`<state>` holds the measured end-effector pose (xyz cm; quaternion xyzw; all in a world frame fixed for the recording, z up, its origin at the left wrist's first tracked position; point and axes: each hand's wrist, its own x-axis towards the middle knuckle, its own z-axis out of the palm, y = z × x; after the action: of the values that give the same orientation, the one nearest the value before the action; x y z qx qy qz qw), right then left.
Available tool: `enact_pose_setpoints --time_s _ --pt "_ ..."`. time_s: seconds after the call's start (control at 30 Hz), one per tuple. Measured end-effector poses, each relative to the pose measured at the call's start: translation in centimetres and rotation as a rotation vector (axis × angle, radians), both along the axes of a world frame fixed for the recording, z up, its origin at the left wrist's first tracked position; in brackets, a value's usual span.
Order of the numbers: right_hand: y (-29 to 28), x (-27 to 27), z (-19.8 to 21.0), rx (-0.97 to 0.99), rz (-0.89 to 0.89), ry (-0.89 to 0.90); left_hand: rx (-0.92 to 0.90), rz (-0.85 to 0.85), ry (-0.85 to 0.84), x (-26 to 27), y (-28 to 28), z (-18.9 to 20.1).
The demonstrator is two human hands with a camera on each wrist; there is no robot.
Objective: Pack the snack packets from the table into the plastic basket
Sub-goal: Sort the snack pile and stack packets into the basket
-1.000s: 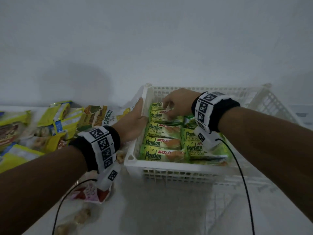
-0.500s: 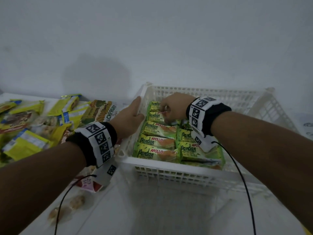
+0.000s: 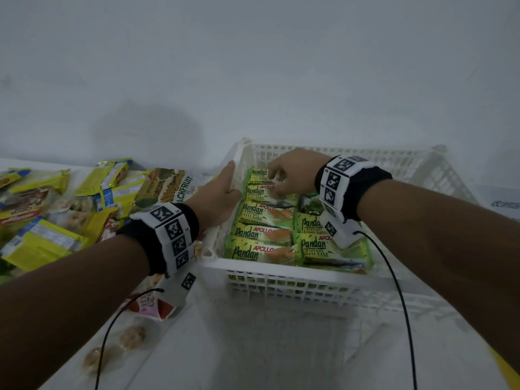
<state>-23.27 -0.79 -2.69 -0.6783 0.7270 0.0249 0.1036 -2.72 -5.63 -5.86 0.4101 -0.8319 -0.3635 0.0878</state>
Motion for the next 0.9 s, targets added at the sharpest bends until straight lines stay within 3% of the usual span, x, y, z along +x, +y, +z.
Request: enact_pose_setpoints --time_s 0.33,0.43,0.6,0.9 --pt "2.8 -1.8 2.9 -0.053 -0.065 0.03 -0.02 0.007 0.023 0.0 0.2 0.0" --pt "3.7 -1.8 2.7 0.04 -0.058 0.045 -0.033 0.003 0.021 0.1 0.4 0.0" --pt "5.1 -2.6 1.9 0.414 -0.03 0.077 -0.044 -0.007 0.017 0.2 0.5 -0.1" --pt "5.6 -3.6 0.9 0.395 -0.025 0.078 -0.066 -0.016 -0.012 0.0 0.3 -0.1"
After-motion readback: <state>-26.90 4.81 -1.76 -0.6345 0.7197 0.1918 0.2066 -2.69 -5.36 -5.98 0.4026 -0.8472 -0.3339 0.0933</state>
